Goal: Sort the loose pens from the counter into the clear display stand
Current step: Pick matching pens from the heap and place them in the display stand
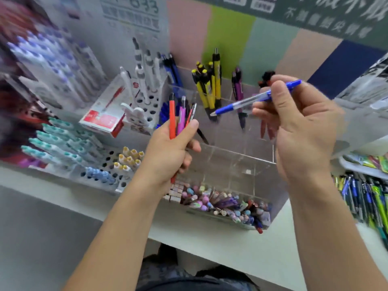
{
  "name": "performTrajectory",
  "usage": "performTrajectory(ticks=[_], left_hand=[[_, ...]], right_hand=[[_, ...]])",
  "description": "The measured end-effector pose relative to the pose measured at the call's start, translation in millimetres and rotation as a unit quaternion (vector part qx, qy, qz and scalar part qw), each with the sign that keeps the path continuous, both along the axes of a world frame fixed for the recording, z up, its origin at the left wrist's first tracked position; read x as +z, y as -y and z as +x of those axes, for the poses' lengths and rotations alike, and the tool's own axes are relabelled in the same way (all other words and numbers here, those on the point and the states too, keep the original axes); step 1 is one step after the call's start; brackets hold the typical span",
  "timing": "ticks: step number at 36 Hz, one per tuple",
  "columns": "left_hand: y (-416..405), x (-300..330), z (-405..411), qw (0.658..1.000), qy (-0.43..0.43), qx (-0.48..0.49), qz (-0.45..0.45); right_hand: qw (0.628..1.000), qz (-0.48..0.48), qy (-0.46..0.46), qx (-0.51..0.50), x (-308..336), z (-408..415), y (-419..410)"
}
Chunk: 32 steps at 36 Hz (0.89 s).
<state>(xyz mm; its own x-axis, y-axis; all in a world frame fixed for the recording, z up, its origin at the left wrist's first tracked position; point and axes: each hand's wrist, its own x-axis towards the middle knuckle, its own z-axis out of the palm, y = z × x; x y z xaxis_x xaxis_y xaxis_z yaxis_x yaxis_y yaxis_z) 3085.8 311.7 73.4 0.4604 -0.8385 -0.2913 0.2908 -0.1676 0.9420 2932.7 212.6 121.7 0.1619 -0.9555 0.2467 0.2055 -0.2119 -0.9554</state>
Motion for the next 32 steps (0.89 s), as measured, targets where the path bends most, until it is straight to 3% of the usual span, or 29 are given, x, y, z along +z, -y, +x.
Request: performTrajectory(ticks=[4,10,18,24,28,32], left_hand=[[-11.9,-6.3,13.6,0.997,-0.002,0.075,0.003],[-24.3,-8.9,25.6,0.998,-0.045,0.048,-0.007],[-28.7,-10.1,24.1,0.990,-0.128,0.021,-0.058],[-26.8,-10.8,20.8,0.988,-0.135,-0.006,-0.078],[-20.0,-6.5,13.4,0.994,-0.067,-0.042,-0.076],[-8.6,3.9,0.2,0.987,-0.045,-0.115,-0.098]], right_hand=[[0.988,-0.085,-0.116,0.047,-15.3,44.6,-9.3],[0.929,-0.190,-0.312,0.069,-49.7,82.7,-8.8],[0.850,-0.175,-0.483,0.116,-51.3,108.3,-6.1],[0.866,-0.154,-0.446,0.167,-47.6,84.7,-17.3],[0.944,-0.034,-0.281,0.167,-42.4,53.8,-29.5],[0.974,0.036,-0.169,0.144,-31.8,41.3,-37.6]])
